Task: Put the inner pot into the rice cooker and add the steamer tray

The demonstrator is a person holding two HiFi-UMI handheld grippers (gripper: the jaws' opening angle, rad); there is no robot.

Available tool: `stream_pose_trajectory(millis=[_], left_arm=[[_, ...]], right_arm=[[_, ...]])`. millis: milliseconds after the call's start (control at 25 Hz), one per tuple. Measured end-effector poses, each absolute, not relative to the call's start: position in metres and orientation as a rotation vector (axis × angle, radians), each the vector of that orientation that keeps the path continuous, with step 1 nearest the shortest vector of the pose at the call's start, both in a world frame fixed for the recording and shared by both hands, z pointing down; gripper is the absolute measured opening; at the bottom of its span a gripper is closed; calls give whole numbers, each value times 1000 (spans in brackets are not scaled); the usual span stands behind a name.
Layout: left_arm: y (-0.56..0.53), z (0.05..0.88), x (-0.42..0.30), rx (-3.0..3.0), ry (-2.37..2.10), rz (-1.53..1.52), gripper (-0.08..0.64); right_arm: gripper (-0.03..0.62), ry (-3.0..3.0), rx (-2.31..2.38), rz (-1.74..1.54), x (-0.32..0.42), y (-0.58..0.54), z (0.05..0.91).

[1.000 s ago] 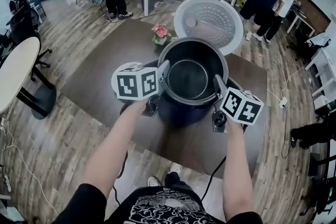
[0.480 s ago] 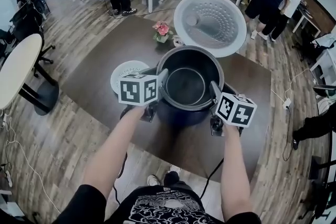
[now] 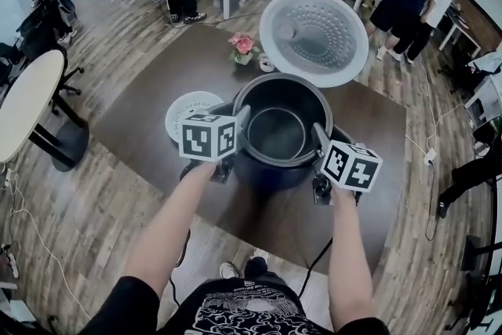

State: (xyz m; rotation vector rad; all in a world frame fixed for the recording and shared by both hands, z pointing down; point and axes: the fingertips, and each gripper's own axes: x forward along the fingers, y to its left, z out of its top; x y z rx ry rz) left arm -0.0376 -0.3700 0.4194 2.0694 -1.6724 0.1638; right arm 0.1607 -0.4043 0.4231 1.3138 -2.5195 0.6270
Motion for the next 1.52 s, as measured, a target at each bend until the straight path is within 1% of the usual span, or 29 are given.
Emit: stream_pose_trajectory(millis=[200,400,440,720,960,1160,1520], left_arm=[[-370,421,-37,2067,-1666,175,115],[-366,417,-39,2082,-1700,184,138],[-366,416,-40,2085,-1705,180,143],[-351,409,-49,2093,-1729,187,153],[-324,401,-73,2082,-1785,186,172],[-283,397,-105,2040,-1841,149,187],[-200,402,-182,1914,-1956,110,256]], right_arm=[[161,-2496,1329,569,163,-406,424],[201,-2476,1329,479,164,-403,422],[230,-2482,1331,479,165,-402,421],[236,-2498,1347,446,162,-392,409],[236,-2564,1340,394,149,-373,383],[238,-2638,1252,310,110,-340,359],[270,-2742,982,263,5,-280,358]])
